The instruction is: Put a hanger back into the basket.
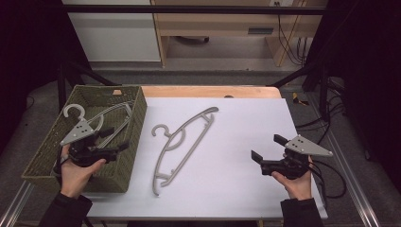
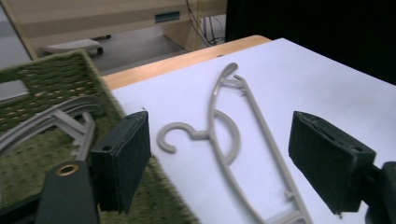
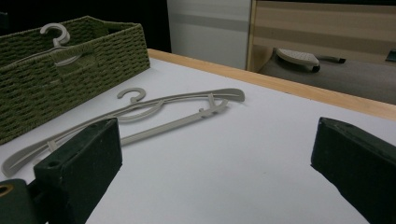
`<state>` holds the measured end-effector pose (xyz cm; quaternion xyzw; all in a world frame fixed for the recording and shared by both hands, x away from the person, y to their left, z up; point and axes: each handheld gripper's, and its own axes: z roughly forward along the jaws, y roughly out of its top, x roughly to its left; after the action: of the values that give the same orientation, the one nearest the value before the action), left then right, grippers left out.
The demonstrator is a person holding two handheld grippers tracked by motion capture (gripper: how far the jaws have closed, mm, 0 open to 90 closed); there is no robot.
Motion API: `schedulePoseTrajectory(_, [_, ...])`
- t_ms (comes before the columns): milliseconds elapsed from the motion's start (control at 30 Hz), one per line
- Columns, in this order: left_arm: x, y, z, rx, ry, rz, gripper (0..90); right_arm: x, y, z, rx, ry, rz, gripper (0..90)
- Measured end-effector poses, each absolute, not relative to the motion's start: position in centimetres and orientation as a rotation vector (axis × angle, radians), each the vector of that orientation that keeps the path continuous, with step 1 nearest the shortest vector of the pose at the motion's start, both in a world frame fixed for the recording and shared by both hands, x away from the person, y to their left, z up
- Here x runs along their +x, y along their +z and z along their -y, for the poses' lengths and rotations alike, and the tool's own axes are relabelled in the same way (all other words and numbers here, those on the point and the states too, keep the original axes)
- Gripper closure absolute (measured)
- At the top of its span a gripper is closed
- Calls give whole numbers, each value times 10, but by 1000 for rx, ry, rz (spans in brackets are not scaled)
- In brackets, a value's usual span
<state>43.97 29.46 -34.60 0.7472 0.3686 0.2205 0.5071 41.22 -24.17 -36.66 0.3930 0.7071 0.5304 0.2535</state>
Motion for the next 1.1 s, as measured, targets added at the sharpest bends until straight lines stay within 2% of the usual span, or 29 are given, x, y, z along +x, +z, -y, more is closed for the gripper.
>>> schedulePoseTrajectory(533, [449, -345, -227, 1905, 469, -807, 198, 412, -365, 243, 1066, 1445, -1918, 23])
schedulePoseTrajectory(800, [471, -356, -191, 2022, 429, -841, 200, 411, -366, 243, 1066, 1448, -1925, 23])
schedulePoseTrajectory(1100, [501, -373, -169, 2122, 406, -925, 221, 412, -366, 243, 1065, 1448, -1934, 25])
